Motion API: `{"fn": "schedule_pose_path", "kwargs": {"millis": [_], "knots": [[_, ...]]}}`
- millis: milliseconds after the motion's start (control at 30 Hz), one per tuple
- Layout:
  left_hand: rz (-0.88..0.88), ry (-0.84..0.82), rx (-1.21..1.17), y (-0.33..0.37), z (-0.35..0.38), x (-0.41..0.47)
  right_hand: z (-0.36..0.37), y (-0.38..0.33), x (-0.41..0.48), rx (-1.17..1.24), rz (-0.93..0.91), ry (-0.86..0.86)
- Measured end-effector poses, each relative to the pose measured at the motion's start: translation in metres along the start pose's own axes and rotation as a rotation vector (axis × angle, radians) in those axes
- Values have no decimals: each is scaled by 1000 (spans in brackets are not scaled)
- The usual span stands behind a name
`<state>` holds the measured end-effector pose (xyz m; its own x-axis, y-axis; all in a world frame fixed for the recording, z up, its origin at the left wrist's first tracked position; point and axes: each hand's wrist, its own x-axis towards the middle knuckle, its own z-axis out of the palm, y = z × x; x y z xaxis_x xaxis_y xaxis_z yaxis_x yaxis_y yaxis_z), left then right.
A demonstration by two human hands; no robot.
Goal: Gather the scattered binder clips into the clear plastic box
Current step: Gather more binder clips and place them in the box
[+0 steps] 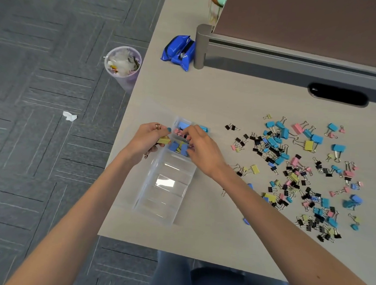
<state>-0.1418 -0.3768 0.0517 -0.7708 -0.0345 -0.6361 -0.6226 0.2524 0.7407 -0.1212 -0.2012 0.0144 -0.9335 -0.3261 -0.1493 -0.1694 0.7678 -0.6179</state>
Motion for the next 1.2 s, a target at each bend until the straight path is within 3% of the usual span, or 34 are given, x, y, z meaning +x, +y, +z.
{"fn": "schedule_pose_path", "kwargs": {"millis": [133, 300, 433, 600, 767, 867, 1067, 1200], "knots": [[175, 49, 36, -6, 11, 8, 2, 12, -6, 55, 2, 95], [798, 152, 861, -18, 31, 20, 0, 21, -18, 159, 63, 341], [1143, 73, 1164, -21, 40, 30, -3, 30, -27, 216, 158, 446], [1248, 39, 1264, -28, 46, 36, -1, 43, -41, 216, 243, 478], [1339, 205, 1229, -30, 58, 42, 0, 55, -52, 240, 313, 491], [1307, 167, 1139, -27, 70, 47, 0, 62, -60, 244, 354, 496], [1224, 131, 1258, -33, 72, 50, 0, 72, -70, 273, 411, 479], [1181, 123, 1171, -26, 66, 47, 0, 71, -70, 283, 398, 463]]}}
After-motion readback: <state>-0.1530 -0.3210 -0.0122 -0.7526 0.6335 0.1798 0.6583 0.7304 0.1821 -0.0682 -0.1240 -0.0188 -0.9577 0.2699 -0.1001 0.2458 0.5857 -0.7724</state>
